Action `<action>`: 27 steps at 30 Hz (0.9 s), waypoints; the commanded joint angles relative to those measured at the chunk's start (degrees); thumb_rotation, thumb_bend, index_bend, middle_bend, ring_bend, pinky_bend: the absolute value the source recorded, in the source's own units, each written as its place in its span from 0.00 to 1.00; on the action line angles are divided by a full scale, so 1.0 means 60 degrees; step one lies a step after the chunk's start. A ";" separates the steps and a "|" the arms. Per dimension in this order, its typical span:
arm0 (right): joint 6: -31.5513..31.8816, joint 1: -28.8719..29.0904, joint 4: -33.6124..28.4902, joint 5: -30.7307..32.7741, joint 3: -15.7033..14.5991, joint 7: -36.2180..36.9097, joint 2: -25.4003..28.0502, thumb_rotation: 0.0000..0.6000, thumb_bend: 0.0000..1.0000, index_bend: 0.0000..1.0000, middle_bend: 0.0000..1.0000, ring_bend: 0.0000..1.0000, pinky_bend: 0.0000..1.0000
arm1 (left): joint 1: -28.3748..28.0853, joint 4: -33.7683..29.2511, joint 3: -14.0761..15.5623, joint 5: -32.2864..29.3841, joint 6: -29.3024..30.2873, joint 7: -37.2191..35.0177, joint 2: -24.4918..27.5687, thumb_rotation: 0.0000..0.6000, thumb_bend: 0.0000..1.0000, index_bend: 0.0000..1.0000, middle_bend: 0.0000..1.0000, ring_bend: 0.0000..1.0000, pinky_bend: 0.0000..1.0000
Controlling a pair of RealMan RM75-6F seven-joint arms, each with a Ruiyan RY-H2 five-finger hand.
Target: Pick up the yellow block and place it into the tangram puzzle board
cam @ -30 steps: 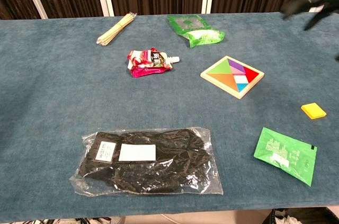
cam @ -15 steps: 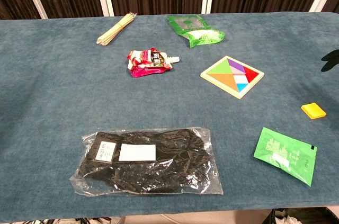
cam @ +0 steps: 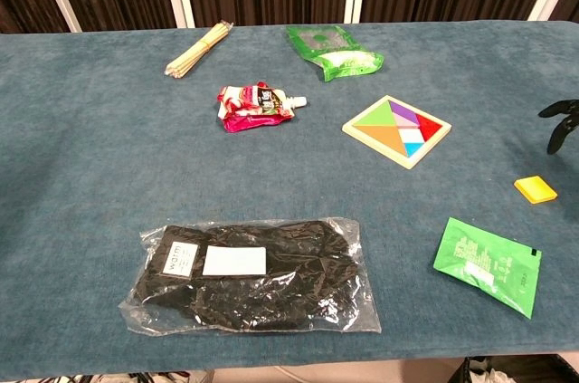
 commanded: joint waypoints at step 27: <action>0.0062 0.0110 0.2117 -0.0758 -0.0002 0.1119 -0.1532 1.00 0.16 0.40 0.03 0.00 0.14 | 0.0001 0.0119 -0.0106 -0.0138 0.0103 0.0239 -0.0162 1.00 0.31 0.00 0.00 0.00 0.00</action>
